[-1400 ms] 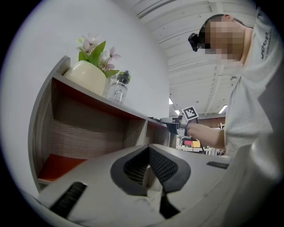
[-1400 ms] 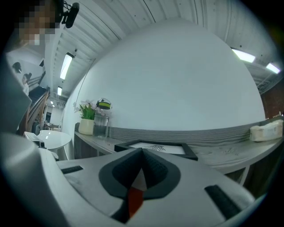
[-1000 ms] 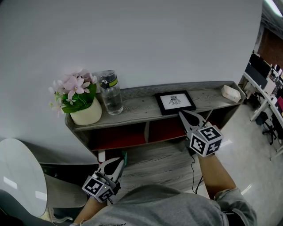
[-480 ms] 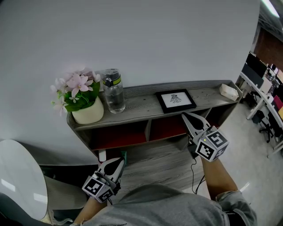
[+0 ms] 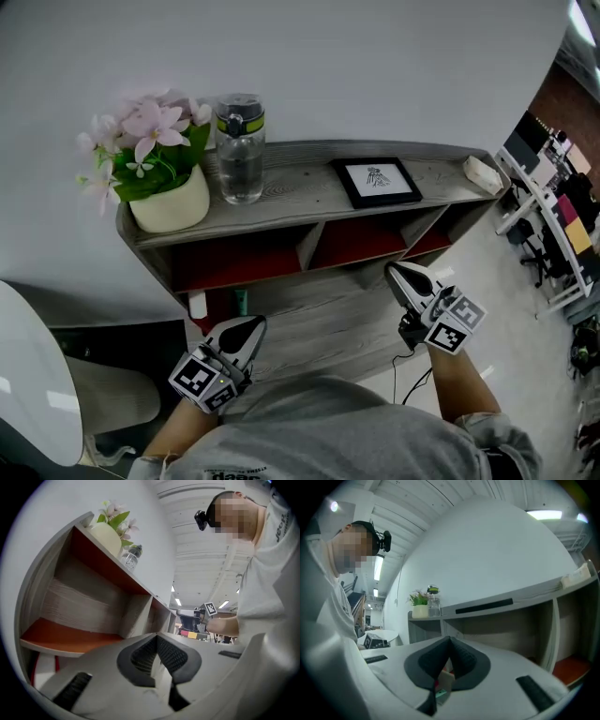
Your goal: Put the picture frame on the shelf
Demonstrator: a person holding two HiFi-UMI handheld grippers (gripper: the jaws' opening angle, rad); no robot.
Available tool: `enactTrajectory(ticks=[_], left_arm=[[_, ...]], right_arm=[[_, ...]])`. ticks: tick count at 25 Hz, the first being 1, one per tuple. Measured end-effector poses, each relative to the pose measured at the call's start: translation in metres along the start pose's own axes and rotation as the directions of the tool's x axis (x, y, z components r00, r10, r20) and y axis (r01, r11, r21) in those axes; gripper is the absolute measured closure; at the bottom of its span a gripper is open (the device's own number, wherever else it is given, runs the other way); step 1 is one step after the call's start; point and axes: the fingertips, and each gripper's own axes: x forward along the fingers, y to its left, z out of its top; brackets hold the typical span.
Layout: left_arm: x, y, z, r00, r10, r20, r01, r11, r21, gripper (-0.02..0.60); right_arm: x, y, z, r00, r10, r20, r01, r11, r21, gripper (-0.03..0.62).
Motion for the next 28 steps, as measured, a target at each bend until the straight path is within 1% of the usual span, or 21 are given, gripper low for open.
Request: enactTrajectory(ticks=[6,10,12,14,18,21,23,25,27,28], left_arm=[[0.024,-0.014,-0.027,0.999,-0.011,-0.047,0.009,0.999,-0.04,0.574],[0.05,-0.029,-0.053,0.995,0.026,-0.095,-0.026,1.0,-0.001,0.572],[0.067,-0.036,-0.067,0.992,0.067,-0.105,-0.067,0.998,0.005,0.572],[0.084,-0.044,-0.086,0.985,0.127,-0.115,-0.128,0.992,0.001,0.572],[0.109,-0.063,-0.128,0.958,0.242,-0.156,-0.249,0.968,-0.026,0.572],[0.125,-0.067,-0.155,0.938,0.29,-0.187,-0.304,0.951,-0.049,0.572],[0.134,-0.067,-0.17,0.93,0.297,-0.215,-0.313,0.948,-0.046,0.572],[0.138,-0.066,-0.183,0.926,0.283,-0.251,-0.301,0.953,-0.038,0.572],[0.139,-0.063,-0.195,0.923,0.26,-0.283,-0.281,0.959,-0.038,0.572],[0.138,-0.06,-0.201,0.922,0.246,-0.297,-0.27,0.962,-0.039,0.572]], right_arm=[[-0.011,-0.005,-0.057,0.994,0.069,-0.08,-0.067,0.997,0.035,0.599],[-0.025,-0.025,-0.095,0.984,0.146,-0.106,-0.139,0.988,0.065,0.597],[-0.034,-0.041,-0.114,0.975,0.191,-0.117,-0.181,0.98,0.084,0.595],[-0.044,-0.057,-0.136,0.96,0.244,-0.139,-0.232,0.968,0.096,0.595],[-0.057,-0.08,-0.178,0.92,0.351,-0.174,-0.329,0.934,0.141,0.591],[-0.063,-0.086,-0.204,0.892,0.407,-0.196,-0.379,0.911,0.165,0.588],[-0.064,-0.084,-0.223,0.875,0.436,-0.209,-0.402,0.897,0.185,0.588],[-0.062,-0.079,-0.241,0.864,0.454,-0.217,-0.412,0.886,0.213,0.588],[-0.055,-0.074,-0.256,0.862,0.449,-0.238,-0.4,0.888,0.228,0.588],[-0.05,-0.073,-0.265,0.864,0.433,-0.255,-0.381,0.895,0.231,0.588]])
